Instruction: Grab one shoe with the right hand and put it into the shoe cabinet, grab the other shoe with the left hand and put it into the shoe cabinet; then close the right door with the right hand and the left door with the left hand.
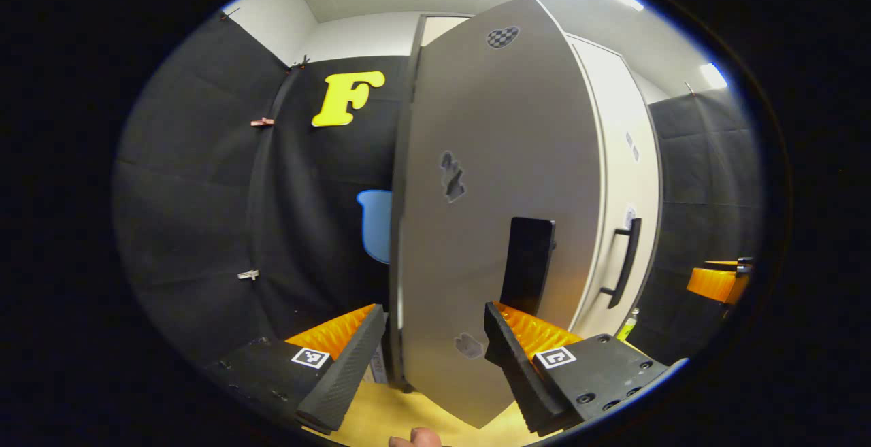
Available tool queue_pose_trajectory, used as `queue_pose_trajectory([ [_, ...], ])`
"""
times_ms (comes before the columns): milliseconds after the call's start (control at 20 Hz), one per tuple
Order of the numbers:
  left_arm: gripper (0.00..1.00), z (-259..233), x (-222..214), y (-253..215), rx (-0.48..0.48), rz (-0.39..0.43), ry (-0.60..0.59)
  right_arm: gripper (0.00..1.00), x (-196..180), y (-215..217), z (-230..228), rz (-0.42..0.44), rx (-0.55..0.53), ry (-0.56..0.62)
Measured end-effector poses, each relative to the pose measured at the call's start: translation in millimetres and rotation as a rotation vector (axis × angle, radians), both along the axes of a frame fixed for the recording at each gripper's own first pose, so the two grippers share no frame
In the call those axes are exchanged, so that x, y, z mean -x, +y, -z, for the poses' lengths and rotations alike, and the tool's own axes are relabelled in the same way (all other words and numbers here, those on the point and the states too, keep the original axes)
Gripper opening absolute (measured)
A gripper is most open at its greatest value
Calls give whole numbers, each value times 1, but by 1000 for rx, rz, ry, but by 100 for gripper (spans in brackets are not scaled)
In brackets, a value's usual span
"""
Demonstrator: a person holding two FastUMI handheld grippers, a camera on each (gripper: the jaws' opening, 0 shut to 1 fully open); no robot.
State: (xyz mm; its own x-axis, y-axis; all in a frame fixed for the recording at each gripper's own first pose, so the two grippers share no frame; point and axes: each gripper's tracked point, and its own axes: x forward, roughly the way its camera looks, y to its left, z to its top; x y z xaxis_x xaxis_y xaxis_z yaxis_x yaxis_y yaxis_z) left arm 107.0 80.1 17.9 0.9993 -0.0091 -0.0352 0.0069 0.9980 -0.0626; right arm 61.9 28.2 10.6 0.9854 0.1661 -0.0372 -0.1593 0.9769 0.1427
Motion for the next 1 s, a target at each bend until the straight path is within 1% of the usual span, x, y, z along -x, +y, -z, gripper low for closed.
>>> queue_pose_trajectory([
  [100,92,-3,1,-13,7,8,-2,98,2,1,0,4,10,-1],
  [150,95,-4,2,-19,11,16,-5,98,3,1,0,5,13,-2],
  [200,92,-5,3,-24,14,23,-4,98,5,2,-1,4,11,-2],
  [250,92,-5,5,-28,14,28,-1,98,5,2,-1,2,9,-3],
  [300,92,-6,7,-31,12,34,4,98,6,2,-2,2,7,-6],
  [350,95,-7,10,-33,10,37,4,98,7,2,-2,4,7,-10],
  [400,92,-8,10,-33,8,40,4,98,8,1,-3,5,9,-12],
  [500,92,-11,14,-35,0,45,2,98,11,1,-4,12,14,-17],
  [550,95,-12,18,-36,-5,50,3,98,12,2,-4,16,19,-15],
  [600,95,-13,24,-40,-14,53,3,98,13,3,-3,18,23,-13],
  [650,92,-15,28,-41,-25,53,0,98,13,4,-3,18,24,-14],
  [700,95,-16,31,-43,-36,50,0,98,14,5,-4,19,24,-14],
  [850,95,-17,42,-47,-63,43,-4,98,16,7,-3,30,33,-14],
  [900,92,-17,45,-47,-72,40,-4,98,16,9,-2,32,42,-13],
  [950,95,-15,49,-48,-78,38,-1,98,17,10,-1,34,55,-15],
  [1000,95,-15,51,-49,-79,39,3,98,17,10,-1,37,65,-17],
])
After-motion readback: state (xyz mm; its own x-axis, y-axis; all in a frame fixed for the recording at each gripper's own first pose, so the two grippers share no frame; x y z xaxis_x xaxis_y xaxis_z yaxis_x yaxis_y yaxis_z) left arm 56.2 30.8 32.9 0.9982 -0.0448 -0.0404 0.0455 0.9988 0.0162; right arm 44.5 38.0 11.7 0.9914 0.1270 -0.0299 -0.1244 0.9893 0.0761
